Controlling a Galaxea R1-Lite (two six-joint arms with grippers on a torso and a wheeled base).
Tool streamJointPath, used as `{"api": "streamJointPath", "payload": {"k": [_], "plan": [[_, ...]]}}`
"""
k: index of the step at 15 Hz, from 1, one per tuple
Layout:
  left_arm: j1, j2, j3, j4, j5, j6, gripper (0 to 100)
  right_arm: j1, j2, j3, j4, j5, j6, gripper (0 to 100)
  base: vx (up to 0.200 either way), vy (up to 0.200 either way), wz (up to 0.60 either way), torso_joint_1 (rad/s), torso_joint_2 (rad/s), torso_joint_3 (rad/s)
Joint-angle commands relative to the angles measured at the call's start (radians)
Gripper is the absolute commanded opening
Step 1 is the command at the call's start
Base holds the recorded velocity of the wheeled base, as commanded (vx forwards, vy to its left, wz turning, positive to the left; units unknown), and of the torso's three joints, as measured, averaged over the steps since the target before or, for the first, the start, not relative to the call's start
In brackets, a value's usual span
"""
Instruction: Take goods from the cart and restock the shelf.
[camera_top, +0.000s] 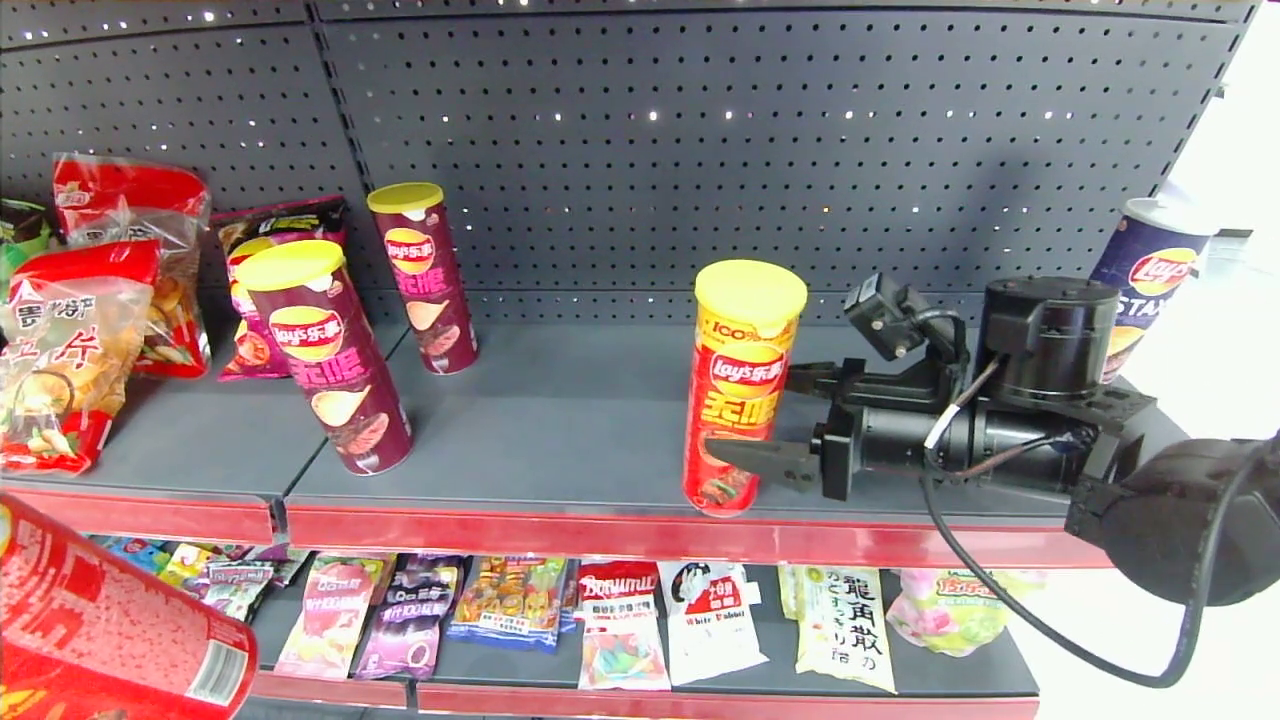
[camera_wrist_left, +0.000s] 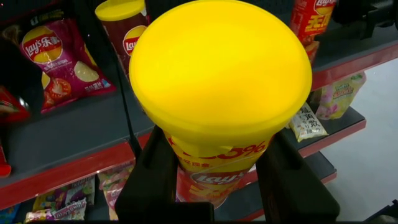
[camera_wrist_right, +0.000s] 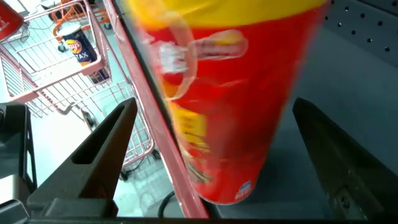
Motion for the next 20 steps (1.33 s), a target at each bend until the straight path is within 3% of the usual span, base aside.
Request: {"api": "streamJointPath", "payload": {"k": [1,4,7,9,12,14,16,17,18,20], "plan": [[0.000,0.007,-0.002,0.000,-0.001,0.000,0,-0.007,-0.067,0.051,-0.001,-0.003,-0.001,100,0.000,0.000,0.00,0.000,0.00,0.000],[0.000,0.013,-0.002,0.000,-0.003,0.001,0,-0.022,-0.158,0.140,-0.001,-0.006,0.001,100,0.000,0.000,0.00,0.000,0.00,0.000],[0.000,0.043,-0.003,-0.040,-0.005,0.000,0,-0.076,-0.339,0.327,0.000,-0.008,-0.010,100,0.000,0.000,0.00,0.000,0.00,0.000],[-0.002,0.066,-0.003,-0.072,-0.005,0.000,0,-0.116,-0.452,0.404,0.000,-0.058,-0.013,100,0.000,0.000,0.00,0.000,0.00,0.000],[-0.002,0.095,-0.003,-0.093,-0.006,-0.006,0,-0.191,-0.814,0.550,0.051,-0.301,0.017,100,0.000,0.000,0.00,0.000,0.00,0.000],[-0.002,0.099,-0.002,-0.093,-0.009,-0.006,0,-0.292,-1.071,0.501,0.306,-0.402,0.054,100,0.000,0.000,0.00,0.000,0.00,0.000],[-0.002,0.107,-0.003,-0.093,-0.009,-0.008,0,-0.369,-1.302,0.392,0.689,-0.445,0.057,100,0.000,0.000,0.00,0.000,0.00,0.000],[-0.002,0.107,0.000,-0.093,-0.009,-0.008,0,-0.419,-1.430,0.293,0.968,-0.479,0.057,100,0.000,0.000,0.00,0.000,0.00,0.000],[-0.002,0.106,0.003,-0.093,-0.011,-0.008,0,-0.451,-1.488,0.243,1.114,-0.508,0.063,100,0.000,0.000,0.00,0.000,0.00,0.000],[-0.002,0.107,0.002,-0.095,-0.011,-0.008,0,-0.488,-1.549,0.251,1.172,-0.549,0.111,100,0.000,0.000,0.00,0.000,0.00,0.000]]}}
